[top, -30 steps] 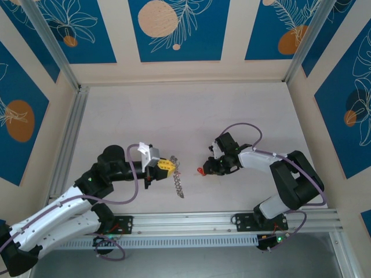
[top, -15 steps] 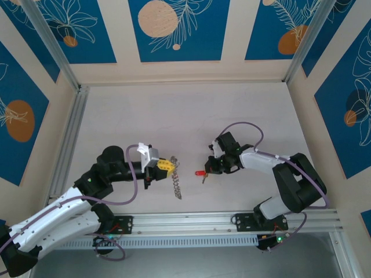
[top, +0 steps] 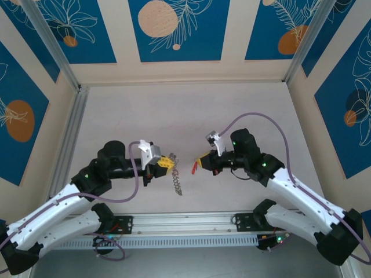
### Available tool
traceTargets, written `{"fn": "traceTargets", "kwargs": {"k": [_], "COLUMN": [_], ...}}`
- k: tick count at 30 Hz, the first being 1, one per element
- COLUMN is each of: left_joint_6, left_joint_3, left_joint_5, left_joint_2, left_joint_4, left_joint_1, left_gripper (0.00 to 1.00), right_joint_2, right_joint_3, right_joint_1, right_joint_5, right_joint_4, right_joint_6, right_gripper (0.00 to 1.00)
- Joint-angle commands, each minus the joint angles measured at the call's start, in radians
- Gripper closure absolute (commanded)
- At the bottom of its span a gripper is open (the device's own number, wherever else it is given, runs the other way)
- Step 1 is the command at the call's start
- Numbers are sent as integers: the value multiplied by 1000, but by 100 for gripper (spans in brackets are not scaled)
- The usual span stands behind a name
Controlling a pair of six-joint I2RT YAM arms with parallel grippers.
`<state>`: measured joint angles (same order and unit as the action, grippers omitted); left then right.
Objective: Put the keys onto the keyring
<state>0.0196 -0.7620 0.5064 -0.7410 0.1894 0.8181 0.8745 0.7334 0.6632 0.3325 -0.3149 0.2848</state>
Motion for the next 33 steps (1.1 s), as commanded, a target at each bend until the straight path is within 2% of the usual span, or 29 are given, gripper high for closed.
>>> {"fn": "traceTargets", "kwargs": {"k": [1, 6, 9, 14, 20, 33], "left_joint_6": [74, 109, 113, 128, 130, 129], "left_joint_3": [-78, -114, -117, -108, -107, -107], "left_joint_5": [-1, 62, 102, 153, 205, 221], "left_joint_2": [-8, -44, -64, -60, -60, -70], "left_joint_4": [63, 85, 72, 71, 71, 77], "left_joint_1": [-6, -5, 3, 13, 24, 35], "left_gripper": [100, 100, 100, 100, 100, 100], "right_joint_2": [-60, -76, -51, -23, -8, -36], "right_joint_3": [27, 118, 161, 179, 187, 193], "right_joint_1": [79, 244, 294, 328, 357, 399], "right_joint_5": [79, 7, -15, -65, -195, -233], "right_joint_4": [-33, -69, -72, -37, -48, 5], "right_joint_6": [-74, -155, -179, -195, -240, -274], "right_gripper": [100, 100, 100, 100, 100, 100]}}
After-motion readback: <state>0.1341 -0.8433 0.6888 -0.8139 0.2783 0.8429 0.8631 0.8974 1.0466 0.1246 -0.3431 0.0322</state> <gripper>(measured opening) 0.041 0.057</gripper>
